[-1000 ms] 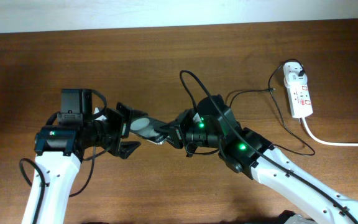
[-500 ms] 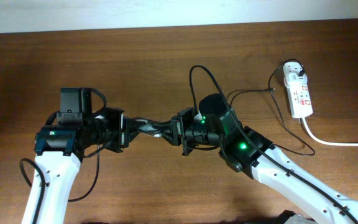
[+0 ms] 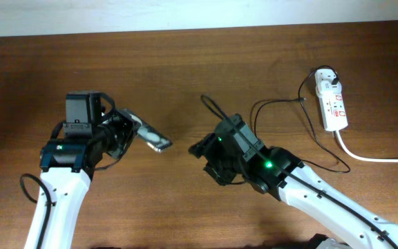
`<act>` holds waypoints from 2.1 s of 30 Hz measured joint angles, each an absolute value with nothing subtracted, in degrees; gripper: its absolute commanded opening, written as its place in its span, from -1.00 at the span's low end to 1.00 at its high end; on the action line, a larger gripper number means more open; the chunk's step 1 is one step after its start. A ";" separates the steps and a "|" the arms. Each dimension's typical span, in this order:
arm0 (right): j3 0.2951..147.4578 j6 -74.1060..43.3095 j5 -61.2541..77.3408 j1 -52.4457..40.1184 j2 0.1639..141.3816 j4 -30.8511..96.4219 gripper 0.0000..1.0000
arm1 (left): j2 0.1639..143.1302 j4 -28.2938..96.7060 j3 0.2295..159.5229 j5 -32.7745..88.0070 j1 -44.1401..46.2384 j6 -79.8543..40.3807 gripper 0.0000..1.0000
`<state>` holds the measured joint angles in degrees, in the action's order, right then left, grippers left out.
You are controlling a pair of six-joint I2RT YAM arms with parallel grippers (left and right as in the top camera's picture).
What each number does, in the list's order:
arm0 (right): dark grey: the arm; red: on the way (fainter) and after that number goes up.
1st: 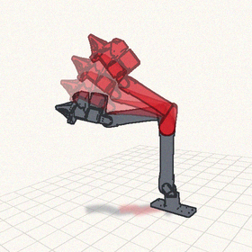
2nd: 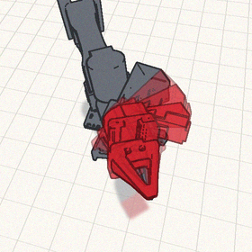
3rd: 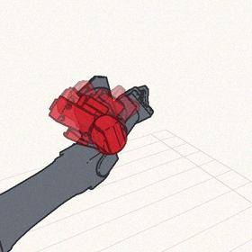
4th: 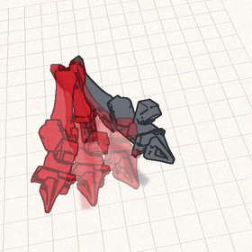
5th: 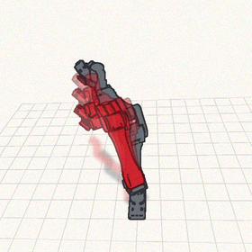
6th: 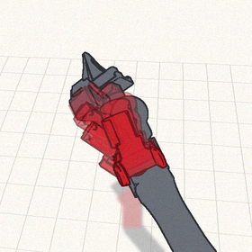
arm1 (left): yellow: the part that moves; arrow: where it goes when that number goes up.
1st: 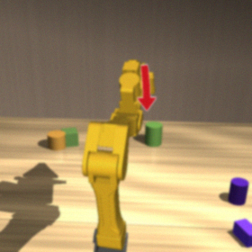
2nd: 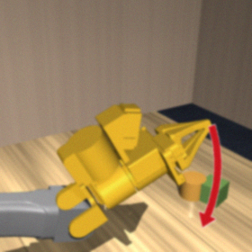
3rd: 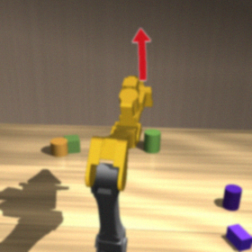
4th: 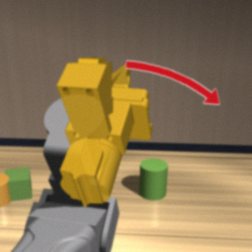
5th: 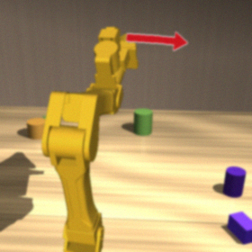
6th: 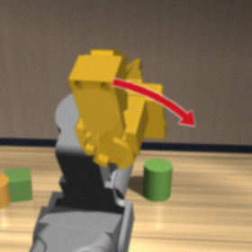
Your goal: Plug charger to phone and switch on socket
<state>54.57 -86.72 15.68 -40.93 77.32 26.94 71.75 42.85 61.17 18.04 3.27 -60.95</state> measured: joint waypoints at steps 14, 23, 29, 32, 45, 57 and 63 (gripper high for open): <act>54.15 -76.42 -4.73 -40.99 77.43 64.25 0.97 | 71.81 63.70 61.12 31.09 3.27 -39.88 -1.00; 54.15 -76.47 -8.99 -40.99 77.43 68.97 0.97 | 71.81 68.16 61.10 36.05 3.99 -39.18 -1.00; 54.15 -76.47 -12.12 -40.99 77.43 66.61 0.97 | 75.48 61.08 61.12 34.54 5.48 -36.34 -1.00; 55.53 -72.27 -13.80 -39.72 77.43 66.72 0.97 | 84.23 60.53 61.12 33.98 5.48 -33.19 -1.00; 71.40 -59.00 -9.08 -12.51 88.53 51.81 0.61 | 91.85 51.96 61.10 36.27 5.52 -32.29 -1.00; 83.70 -58.65 -9.13 -9.08 121.23 32.32 -0.35 | 91.90 51.96 61.06 36.27 5.52 -32.29 -0.97; 83.90 -49.47 -4.21 -8.14 121.93 32.08 -0.92 | 91.90 51.96 61.06 36.27 5.52 -32.29 -0.99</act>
